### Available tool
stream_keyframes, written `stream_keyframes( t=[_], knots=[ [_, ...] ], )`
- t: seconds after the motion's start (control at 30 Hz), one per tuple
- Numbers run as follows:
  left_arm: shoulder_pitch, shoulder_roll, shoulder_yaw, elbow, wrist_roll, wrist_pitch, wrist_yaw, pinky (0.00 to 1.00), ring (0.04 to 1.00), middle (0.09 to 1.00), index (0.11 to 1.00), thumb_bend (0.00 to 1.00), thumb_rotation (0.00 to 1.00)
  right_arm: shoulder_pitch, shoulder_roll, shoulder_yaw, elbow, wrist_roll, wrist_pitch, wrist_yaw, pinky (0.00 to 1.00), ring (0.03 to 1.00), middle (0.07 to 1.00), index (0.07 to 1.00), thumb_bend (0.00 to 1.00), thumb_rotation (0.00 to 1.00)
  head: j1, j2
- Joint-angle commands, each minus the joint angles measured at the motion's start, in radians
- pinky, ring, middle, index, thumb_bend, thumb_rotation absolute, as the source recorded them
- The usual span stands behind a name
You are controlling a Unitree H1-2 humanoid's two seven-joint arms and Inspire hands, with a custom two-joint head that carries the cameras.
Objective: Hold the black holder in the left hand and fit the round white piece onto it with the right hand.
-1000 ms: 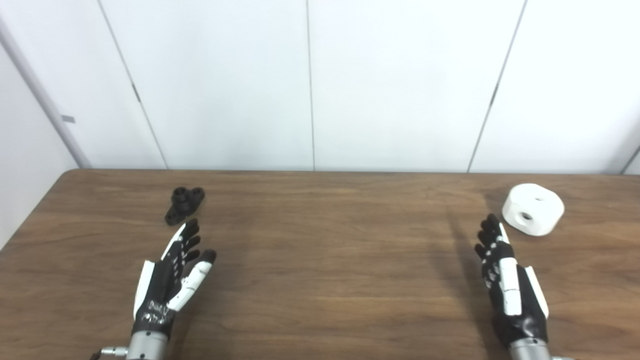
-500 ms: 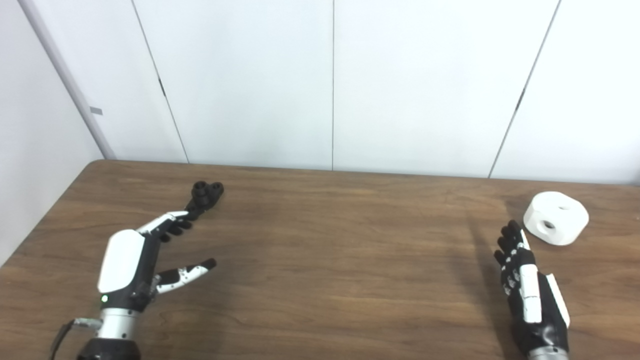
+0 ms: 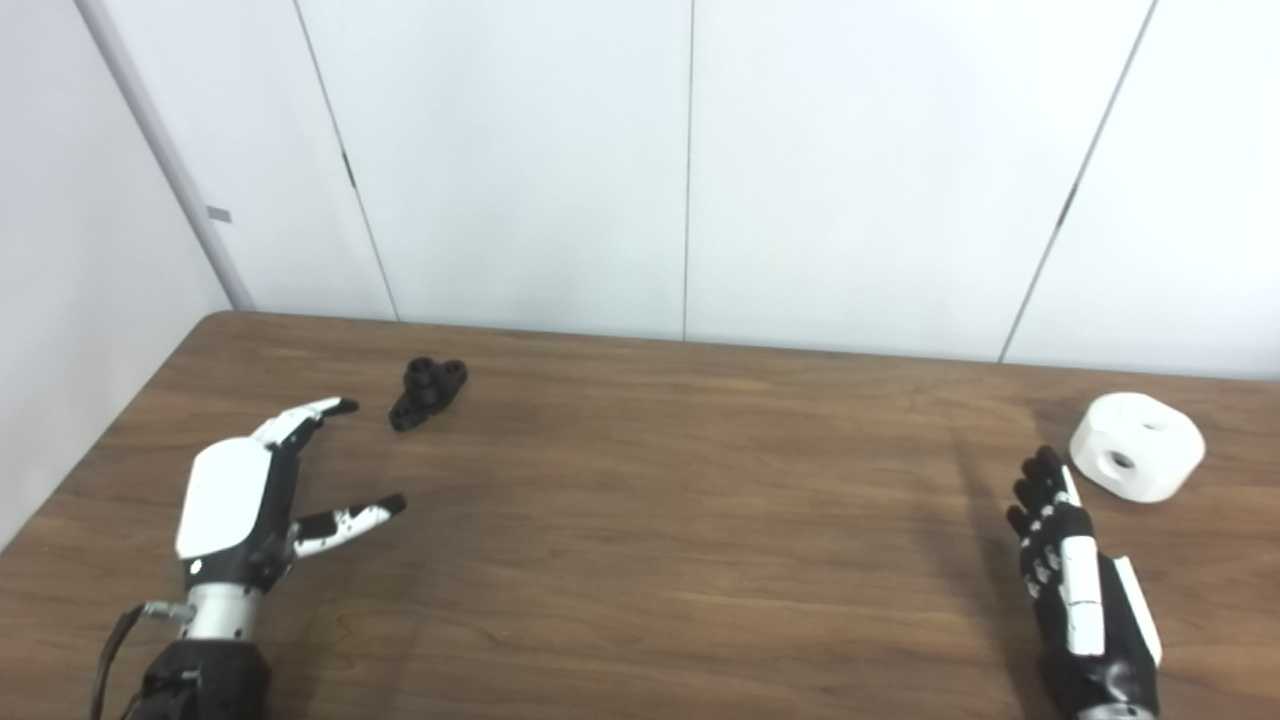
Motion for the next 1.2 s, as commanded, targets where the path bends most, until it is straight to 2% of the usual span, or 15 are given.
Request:
stream_keyframes(
  t=[0.0,0.17,0.47,0.67,0.9,1.17],
  knots=[
    [-0.05,0.039,-0.003,0.013,-0.015,0.011,-0.002,0.72,0.8,0.832,0.814,0.82,0.35,-0.004,-0.005,-0.007,0.013,0.018,-0.027,0.012,1.0,1.0,1.0,1.0,0.51,1.0,0.005,-0.001],
    [-0.091,0.048,-0.02,0.053,-0.034,0.064,-0.055,0.78,0.844,0.863,0.826,0.82,0.35,-0.007,-0.01,-0.014,0.021,0.04,-0.031,0.025,1.0,1.0,1.0,1.0,0.47,1.0,0.035,-0.011],
    [-0.164,0.089,-0.073,0.11,-0.053,0.153,-0.155,0.87,0.9,0.894,0.839,0.85,0.44,-0.014,-0.018,-0.025,0.029,0.046,-0.045,0.036,1.0,1.0,1.0,1.0,0.46,1.0,0.077,-0.024],
    [-0.217,0.116,-0.101,0.156,-0.075,0.201,-0.216,0.95,0.941,0.916,0.861,0.89,0.51,-0.011,-0.018,-0.031,0.003,0.05,-0.029,0.035,1.0,1.0,1.0,1.0,0.52,1.0,0.111,-0.034],
    [-0.257,0.141,-0.126,0.206,-0.102,0.207,-0.252,0.98,0.948,0.926,0.874,0.91,0.56,-0.002,-0.012,-0.037,-0.022,0.065,-0.01,0.032,1.0,1.0,1.0,1.0,0.54,1.0,0.119,-0.035],
    [-0.3,0.16,-0.147,0.284,-0.141,0.185,-0.26,0.95,0.928,0.914,0.845,0.93,0.55,0.012,-0.012,-0.039,-0.071,0.085,0.0,0.038,1.0,1.0,1.0,1.0,0.53,1.0,0.125,-0.029]
  ],
)
